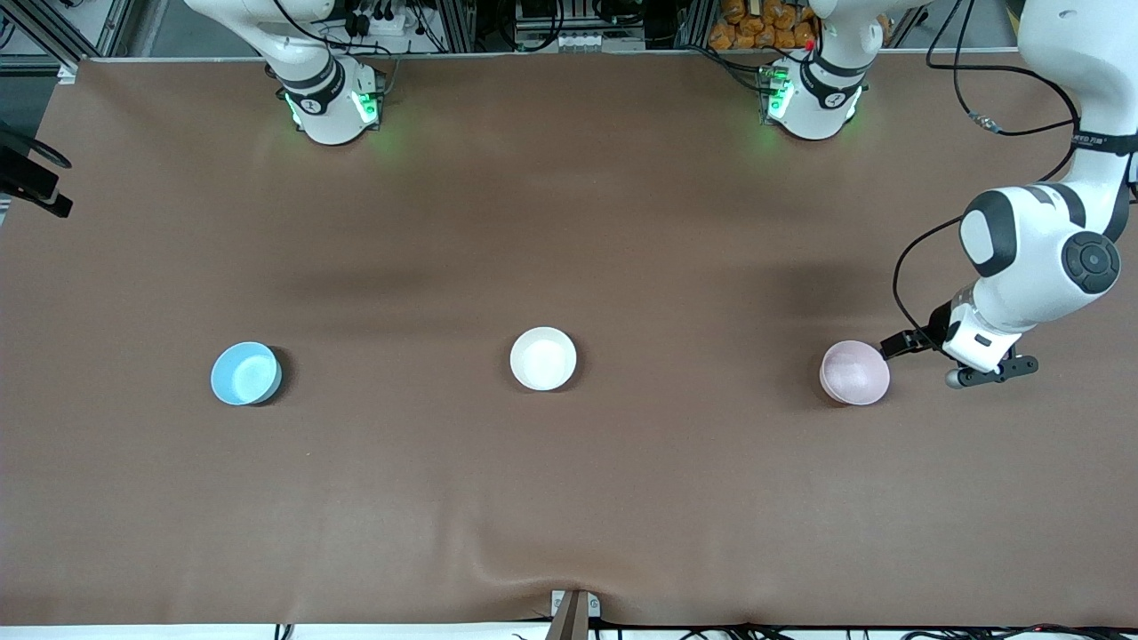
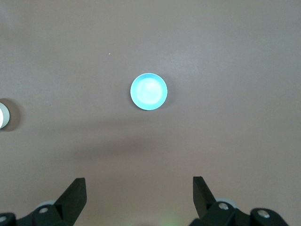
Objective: Stack pink and blue bowls on white bowl
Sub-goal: 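Move the left gripper down to the rim of the pink bowl, then close the left gripper on the pink bowl's rim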
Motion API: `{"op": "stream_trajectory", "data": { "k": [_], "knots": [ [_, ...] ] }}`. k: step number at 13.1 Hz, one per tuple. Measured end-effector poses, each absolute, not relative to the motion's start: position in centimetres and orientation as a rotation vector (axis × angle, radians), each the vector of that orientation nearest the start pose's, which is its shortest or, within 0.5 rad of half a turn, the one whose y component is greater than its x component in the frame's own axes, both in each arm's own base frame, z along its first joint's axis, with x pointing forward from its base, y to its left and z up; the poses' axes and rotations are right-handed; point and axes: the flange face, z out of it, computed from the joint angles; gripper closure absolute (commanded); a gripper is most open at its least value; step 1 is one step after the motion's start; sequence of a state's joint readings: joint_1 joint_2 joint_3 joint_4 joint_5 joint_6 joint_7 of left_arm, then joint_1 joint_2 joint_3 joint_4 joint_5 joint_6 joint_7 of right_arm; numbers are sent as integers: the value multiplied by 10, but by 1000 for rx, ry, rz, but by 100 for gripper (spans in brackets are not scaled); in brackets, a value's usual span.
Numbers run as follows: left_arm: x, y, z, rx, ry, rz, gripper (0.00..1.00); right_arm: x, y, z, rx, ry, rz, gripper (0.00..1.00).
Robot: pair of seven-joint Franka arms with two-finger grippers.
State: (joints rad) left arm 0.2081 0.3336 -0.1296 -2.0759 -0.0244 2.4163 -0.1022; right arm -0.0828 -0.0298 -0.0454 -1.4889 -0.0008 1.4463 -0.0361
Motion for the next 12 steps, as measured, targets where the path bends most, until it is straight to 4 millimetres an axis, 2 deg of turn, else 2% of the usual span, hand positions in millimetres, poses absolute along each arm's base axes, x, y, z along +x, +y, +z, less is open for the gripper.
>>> {"op": "stream_trajectory", "data": {
  "k": [5,12],
  "knots": [
    [597,49,249,-3201,-363,-7,0,528,-69,668,-3137,145,20,0],
    [598,48,236,-3204,-367,12,15,528,-69,668,-3137,144,20,0]
  ]
}}
